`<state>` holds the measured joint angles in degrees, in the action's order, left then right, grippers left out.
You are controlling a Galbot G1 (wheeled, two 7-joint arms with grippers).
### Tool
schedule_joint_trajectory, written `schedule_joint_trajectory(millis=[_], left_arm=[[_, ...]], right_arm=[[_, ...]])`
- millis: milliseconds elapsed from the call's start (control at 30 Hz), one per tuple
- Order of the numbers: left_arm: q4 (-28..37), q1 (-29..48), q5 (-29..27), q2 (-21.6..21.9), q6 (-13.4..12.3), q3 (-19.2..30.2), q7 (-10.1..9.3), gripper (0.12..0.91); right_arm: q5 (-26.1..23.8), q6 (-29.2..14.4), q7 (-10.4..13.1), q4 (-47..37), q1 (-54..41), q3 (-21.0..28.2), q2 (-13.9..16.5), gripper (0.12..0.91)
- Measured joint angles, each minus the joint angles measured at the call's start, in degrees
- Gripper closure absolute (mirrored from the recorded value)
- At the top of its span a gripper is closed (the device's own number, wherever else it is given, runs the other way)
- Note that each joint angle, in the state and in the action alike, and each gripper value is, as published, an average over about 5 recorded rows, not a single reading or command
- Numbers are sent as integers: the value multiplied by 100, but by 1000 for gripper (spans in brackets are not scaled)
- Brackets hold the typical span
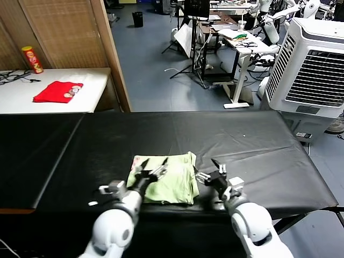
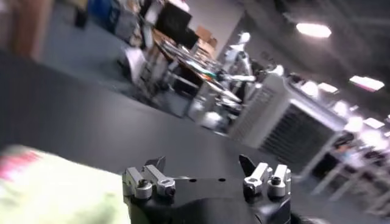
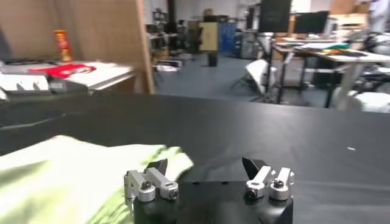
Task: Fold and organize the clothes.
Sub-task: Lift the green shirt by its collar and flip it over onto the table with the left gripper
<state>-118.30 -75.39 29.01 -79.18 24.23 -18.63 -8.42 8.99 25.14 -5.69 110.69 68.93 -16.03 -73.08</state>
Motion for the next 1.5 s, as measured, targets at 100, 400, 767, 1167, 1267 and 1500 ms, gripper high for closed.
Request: schedule_joint_trajectory(millis=[100,400,767,1167,1267,1500], left_arm=[[31,-149,-47,122,-70,-256,19,232],[321,-368,237,92,-276,-626,205,232],[791,-336,1825,-15,-477,-1084,313,232],[866,-428,2761,1,-280,-1300,368,469],[867,-433,2756,-4,-265,-1309,362,637],[799,-433,2267,-38,-285,-1274,330,895]], right_arm=[[-330,-109,-55,-131,-36,143,17,227],[-1433,-530,417,-227,54,136,15,227],[-726,-730,512,115,199,-34,-97,227],[-710,-726,511,185,253,-49,-191,227],[-720,-728,513,186,267,-69,-222,227],[-763,-725,573,206,282,-173,-289,227]])
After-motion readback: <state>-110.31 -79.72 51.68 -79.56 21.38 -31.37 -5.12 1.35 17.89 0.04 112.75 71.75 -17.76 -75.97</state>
